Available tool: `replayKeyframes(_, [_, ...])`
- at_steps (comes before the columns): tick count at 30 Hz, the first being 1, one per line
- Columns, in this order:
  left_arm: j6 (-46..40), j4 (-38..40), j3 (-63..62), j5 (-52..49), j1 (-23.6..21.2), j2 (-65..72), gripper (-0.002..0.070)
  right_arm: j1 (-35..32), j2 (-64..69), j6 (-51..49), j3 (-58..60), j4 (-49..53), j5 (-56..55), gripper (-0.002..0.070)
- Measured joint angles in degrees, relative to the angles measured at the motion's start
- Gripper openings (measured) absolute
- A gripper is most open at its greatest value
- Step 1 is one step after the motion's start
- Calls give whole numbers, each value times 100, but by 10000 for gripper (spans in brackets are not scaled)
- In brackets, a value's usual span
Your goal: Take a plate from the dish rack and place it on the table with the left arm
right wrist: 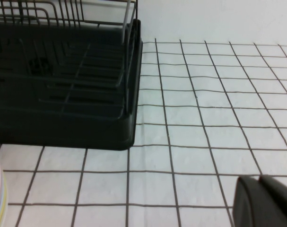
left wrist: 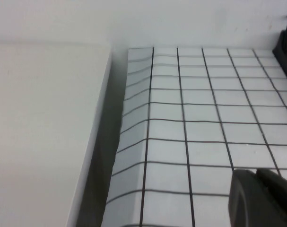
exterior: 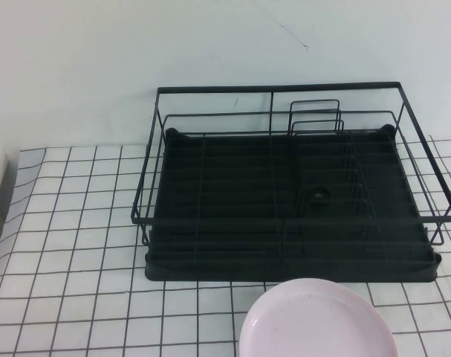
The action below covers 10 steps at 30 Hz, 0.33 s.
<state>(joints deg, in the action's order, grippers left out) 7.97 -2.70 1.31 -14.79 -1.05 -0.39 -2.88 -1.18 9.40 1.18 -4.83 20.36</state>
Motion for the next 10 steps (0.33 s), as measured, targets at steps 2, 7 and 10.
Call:
replayKeyframes(2, [0,23,0,-218,-112,-9,-1,0,0,0,0,0,0,-1])
replayKeyframes(7, [-347,45,-11,-288,-221,-9,-1,0,0,0,0,0,0,-1])
replayKeyframes(10, [-444,58,-11,-301,-221,-9,-1,0,0,0,0,0,0,-1])
